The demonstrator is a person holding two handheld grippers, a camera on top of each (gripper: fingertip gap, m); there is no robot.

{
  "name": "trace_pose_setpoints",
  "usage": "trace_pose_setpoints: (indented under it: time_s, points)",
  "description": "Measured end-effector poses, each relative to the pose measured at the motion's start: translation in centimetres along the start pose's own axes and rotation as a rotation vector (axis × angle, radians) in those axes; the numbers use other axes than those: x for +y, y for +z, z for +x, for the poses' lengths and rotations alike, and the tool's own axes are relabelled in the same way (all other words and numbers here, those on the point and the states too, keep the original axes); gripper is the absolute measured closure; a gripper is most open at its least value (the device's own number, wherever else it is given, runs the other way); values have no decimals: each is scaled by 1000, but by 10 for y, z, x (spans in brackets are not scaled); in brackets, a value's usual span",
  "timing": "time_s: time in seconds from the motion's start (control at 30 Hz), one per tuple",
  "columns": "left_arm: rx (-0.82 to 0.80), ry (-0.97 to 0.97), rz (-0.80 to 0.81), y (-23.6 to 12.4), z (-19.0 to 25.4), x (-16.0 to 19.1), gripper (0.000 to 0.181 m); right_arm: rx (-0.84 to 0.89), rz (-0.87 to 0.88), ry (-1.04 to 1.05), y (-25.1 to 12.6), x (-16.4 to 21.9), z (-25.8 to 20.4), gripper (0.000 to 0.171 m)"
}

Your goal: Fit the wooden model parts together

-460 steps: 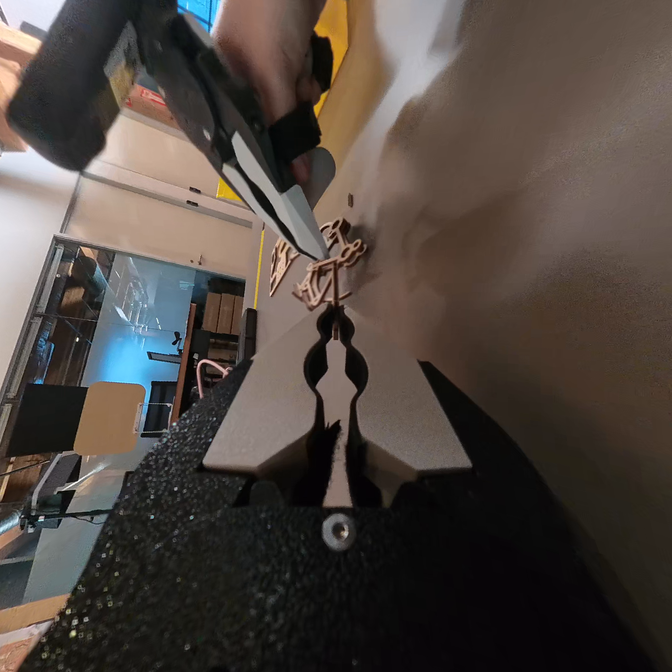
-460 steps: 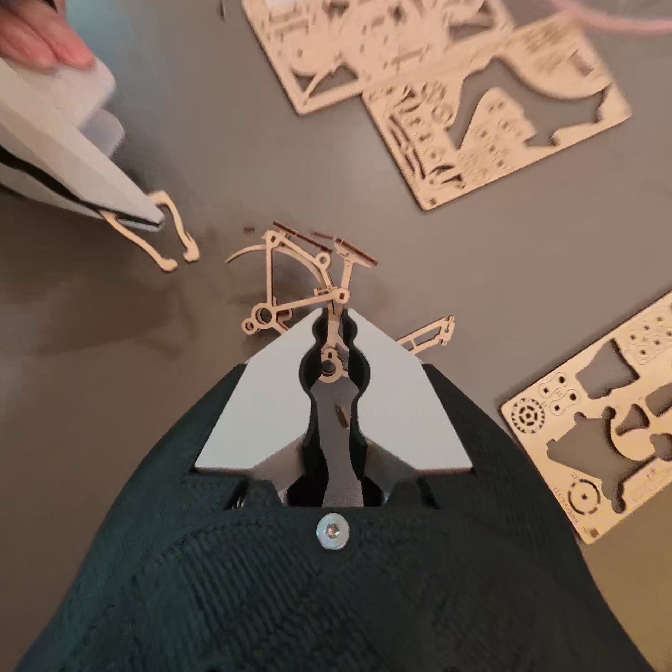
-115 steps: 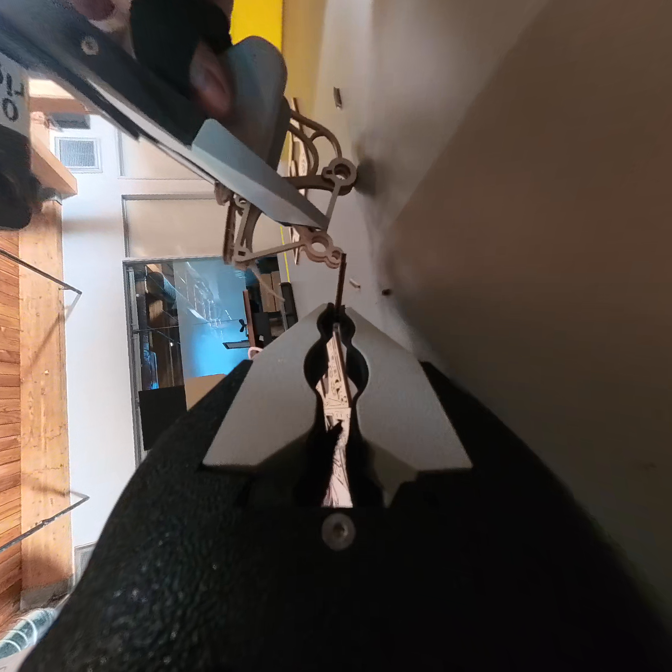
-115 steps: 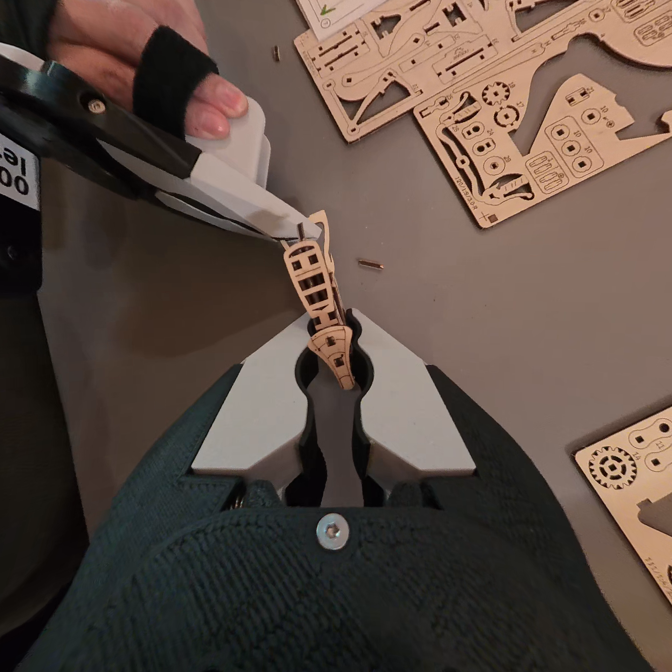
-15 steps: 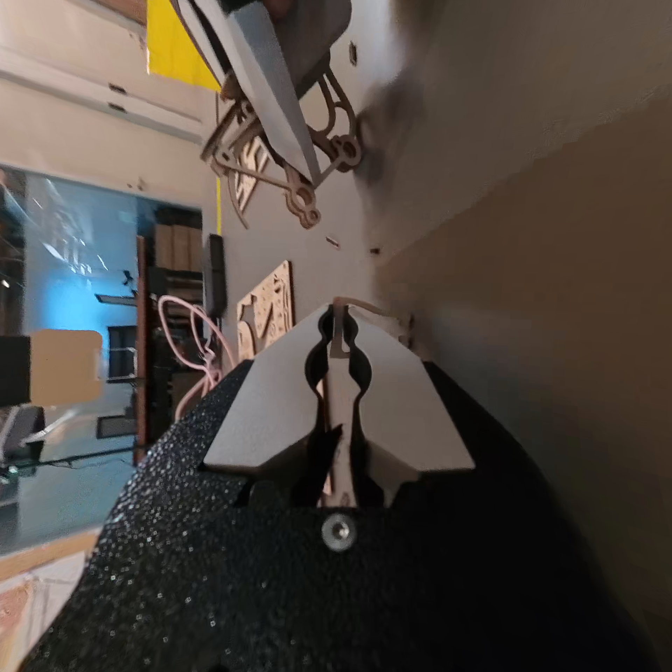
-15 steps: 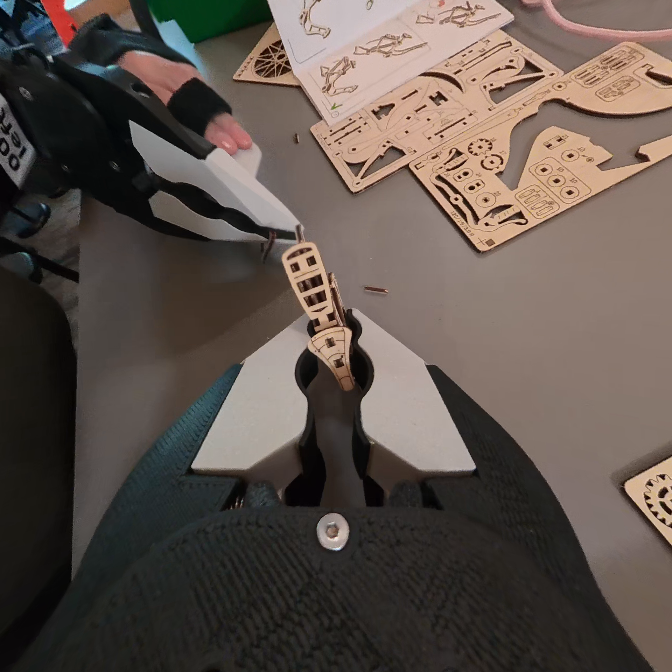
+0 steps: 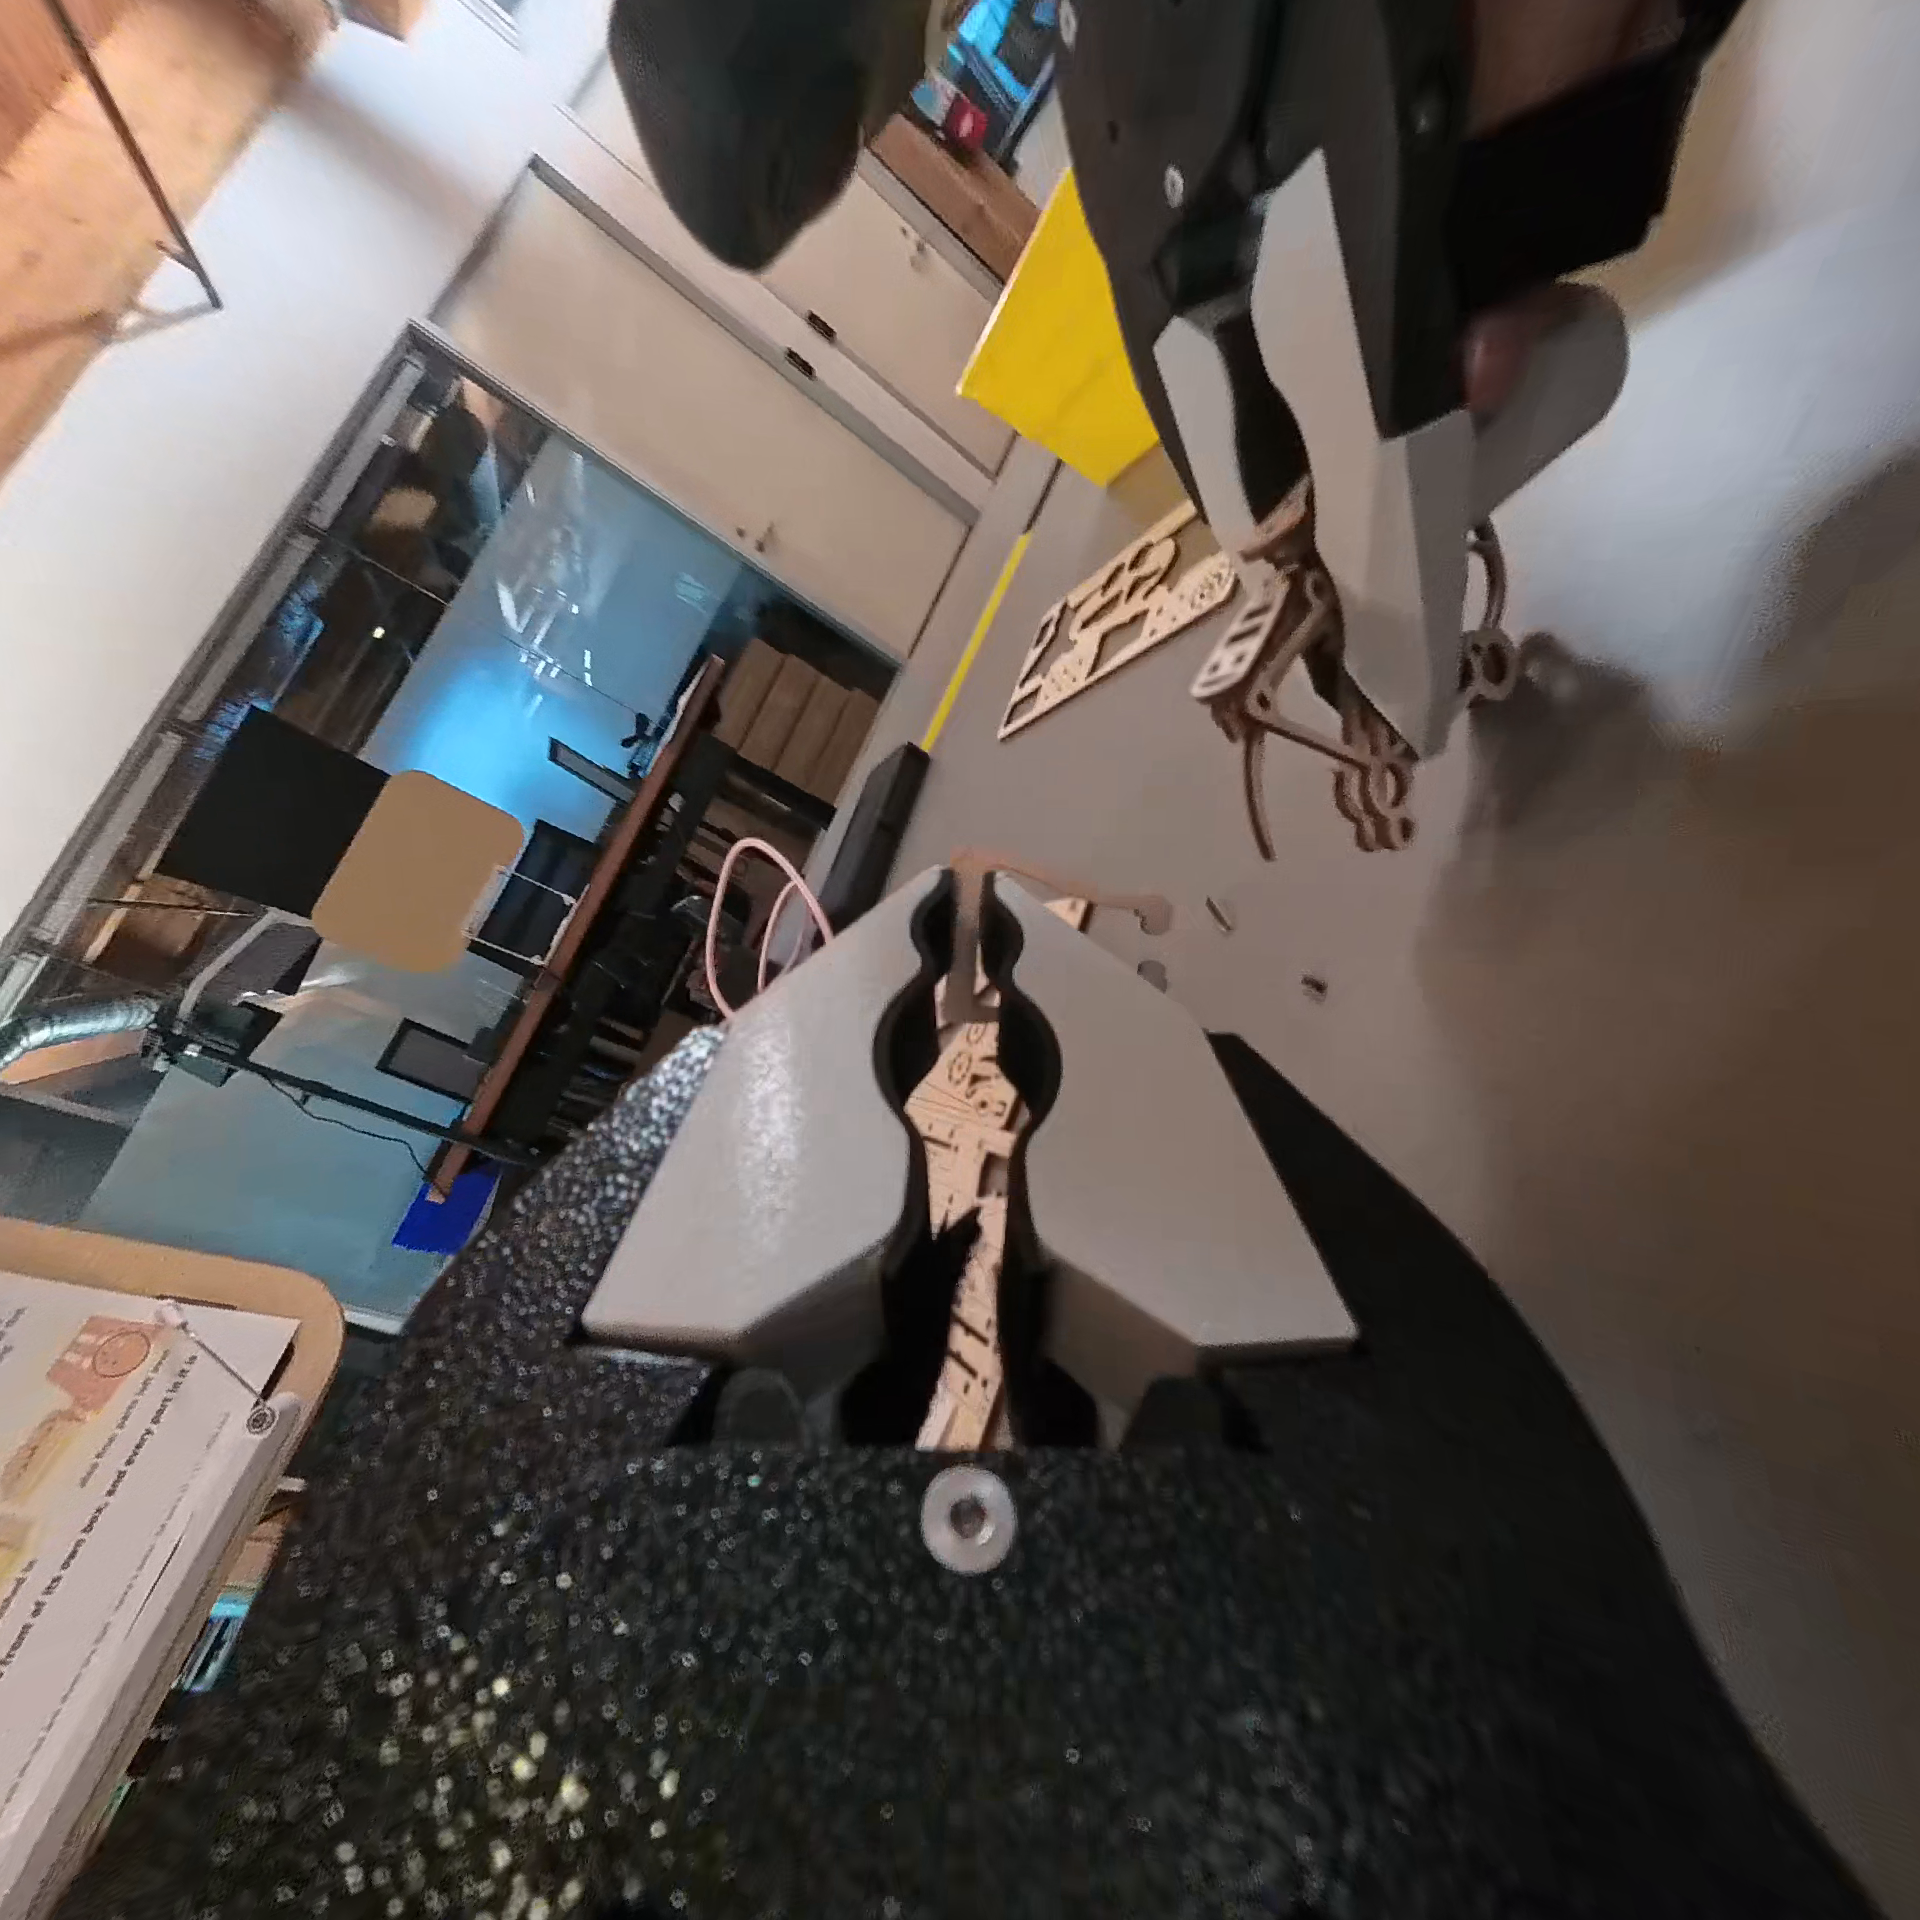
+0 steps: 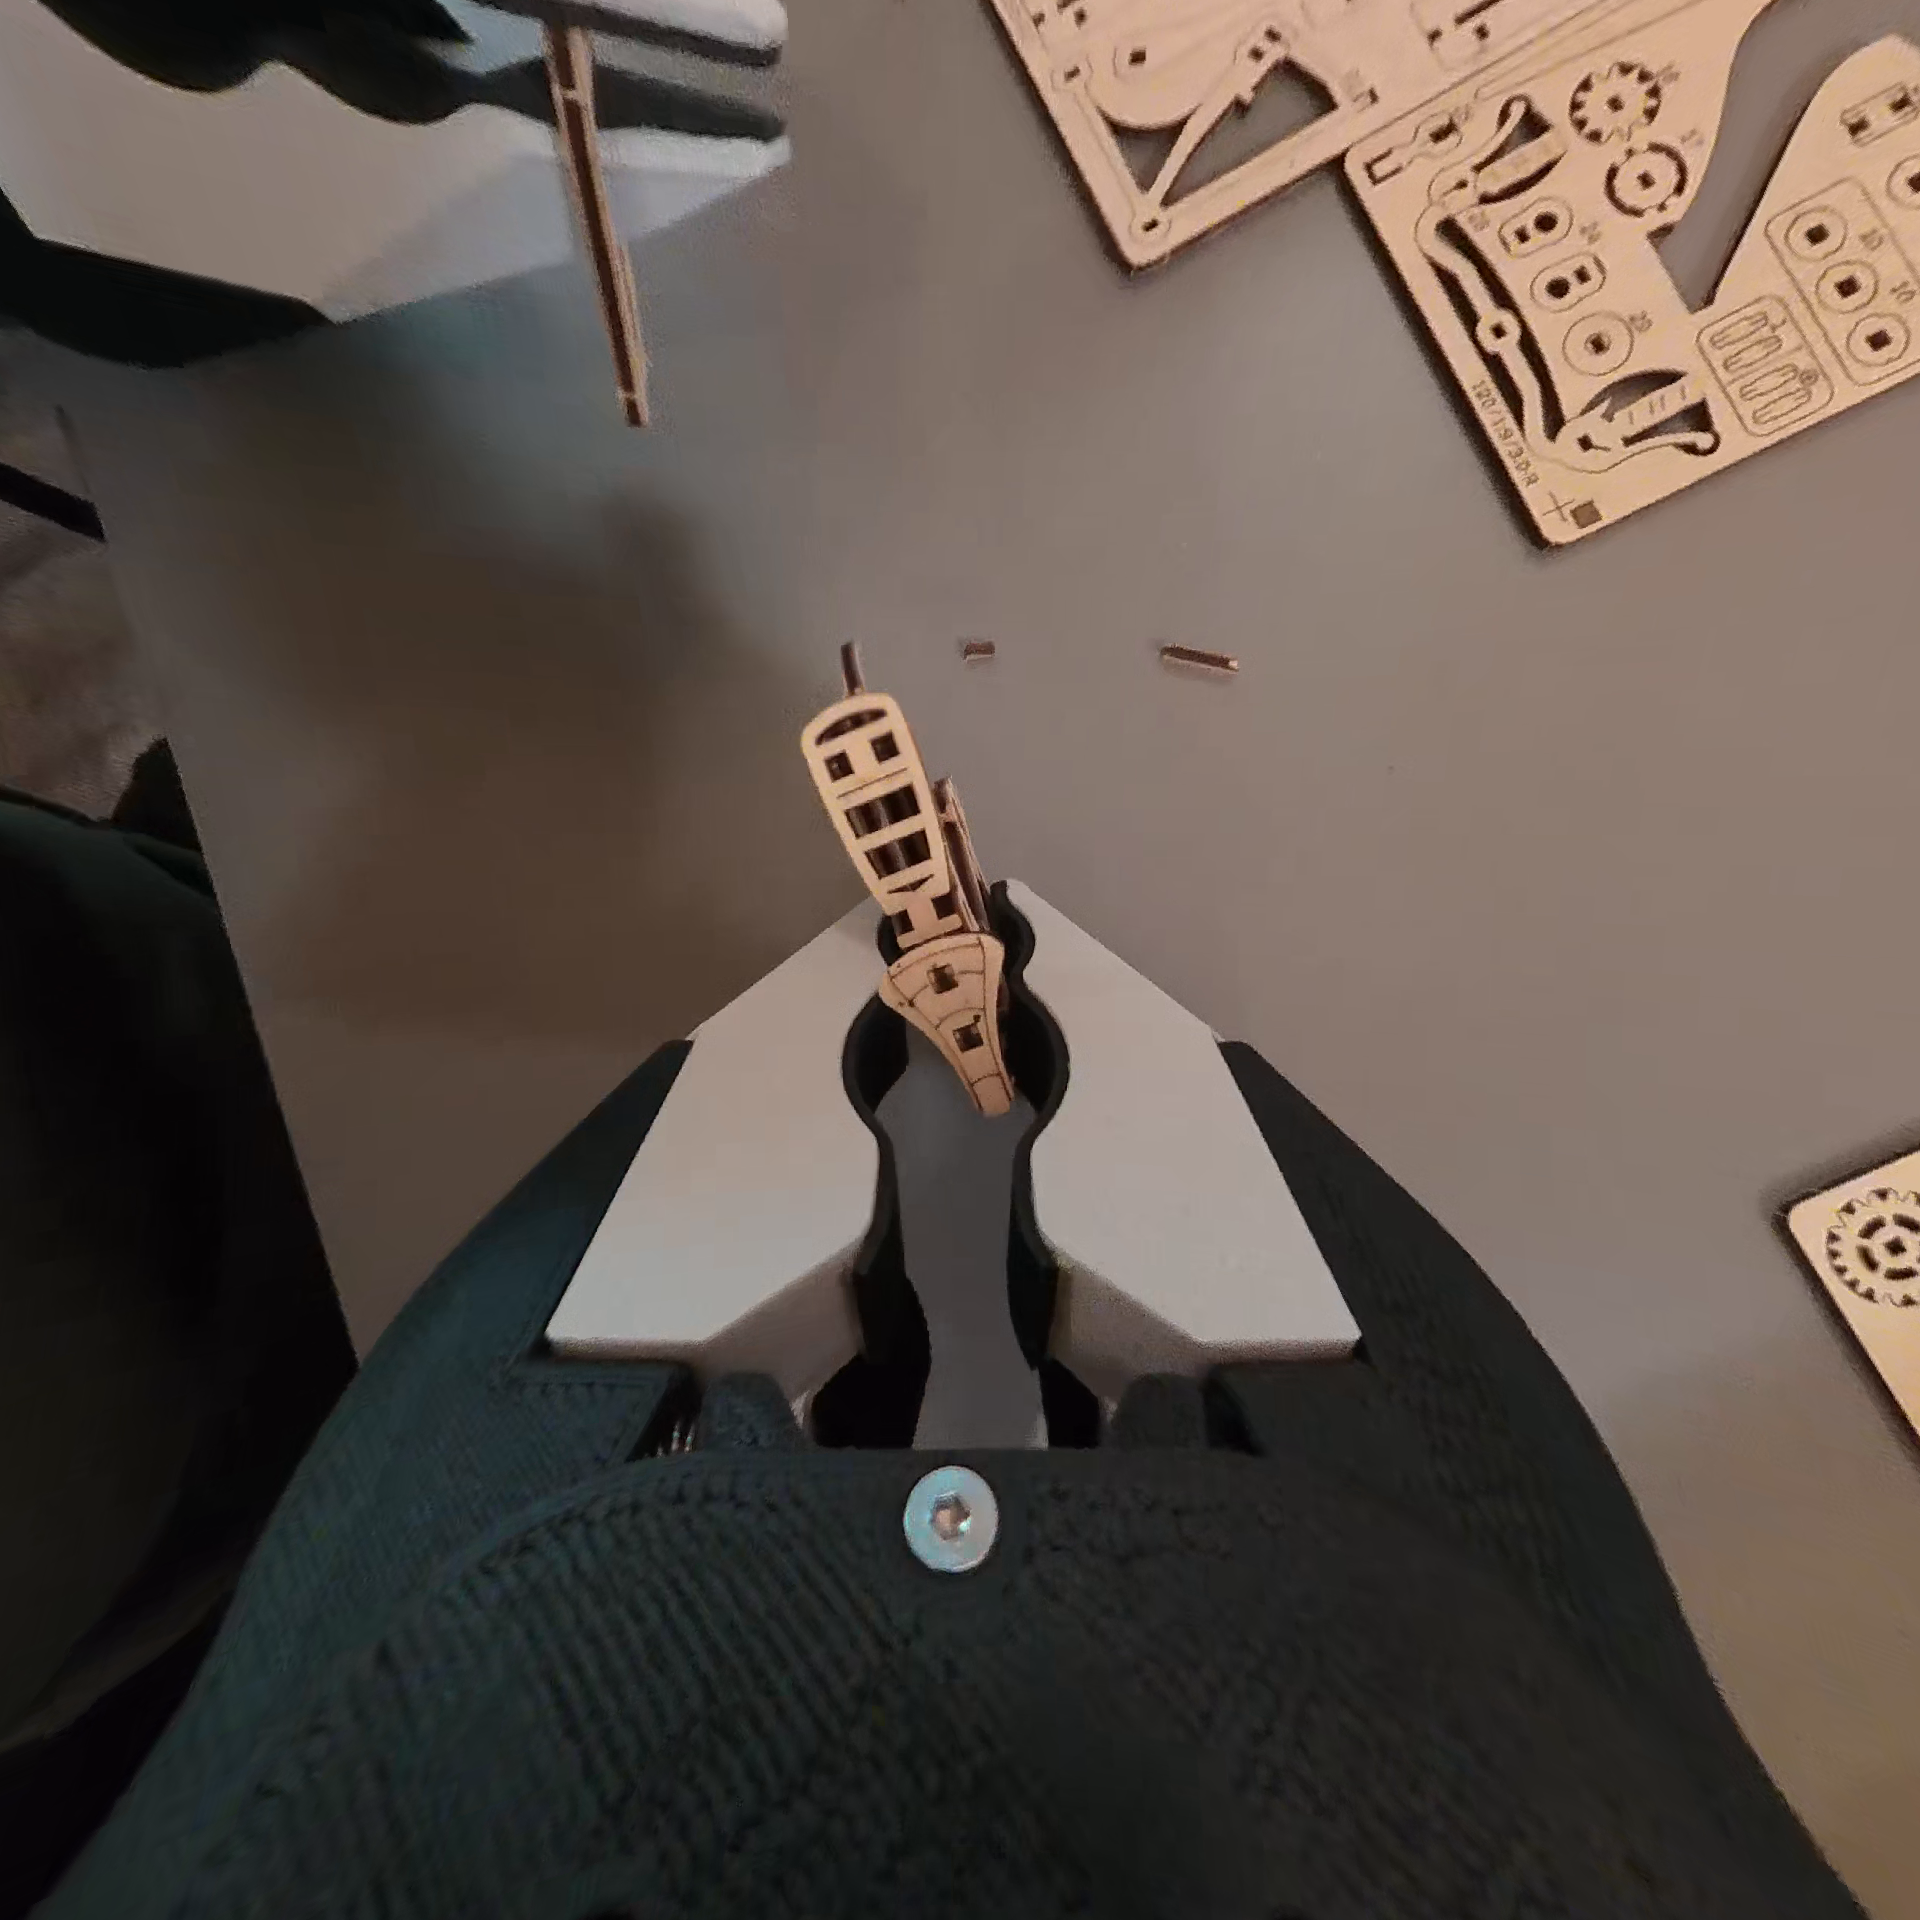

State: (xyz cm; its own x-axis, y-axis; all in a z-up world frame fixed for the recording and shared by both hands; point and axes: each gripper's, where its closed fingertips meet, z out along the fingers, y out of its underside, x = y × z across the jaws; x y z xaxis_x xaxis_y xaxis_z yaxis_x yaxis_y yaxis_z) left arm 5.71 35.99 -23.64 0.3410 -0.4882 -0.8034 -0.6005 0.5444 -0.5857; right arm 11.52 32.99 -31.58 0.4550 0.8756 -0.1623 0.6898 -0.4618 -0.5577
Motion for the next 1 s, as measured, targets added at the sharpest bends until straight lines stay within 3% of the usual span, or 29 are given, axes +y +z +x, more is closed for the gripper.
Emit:
trace_pose_setpoints:
  time_s: [0.03, 0.4, 0.77, 0.87, 1.0]
  points:
    - [-13, -2, 11, 0, 0, -2, 180, 8, -14, -11, 1, 0, 0, 160]
    - [-34, -39, 12, 5, 5, 2, 180, -1, -30, -92, 10, -10, -9, 160]
    - [-15, -63, -11, 9, 8, 12, 180, 23, -165, -187, 13, -6, -11, 160]
    - [-9, -38, -8, 9, 11, 13, 180, 74, -130, -111, -3, -4, 2, 160]
    - [34, -42, 32, 12, 21, 6, 179, 167, -58, 120, -57, 17, 40, 160]
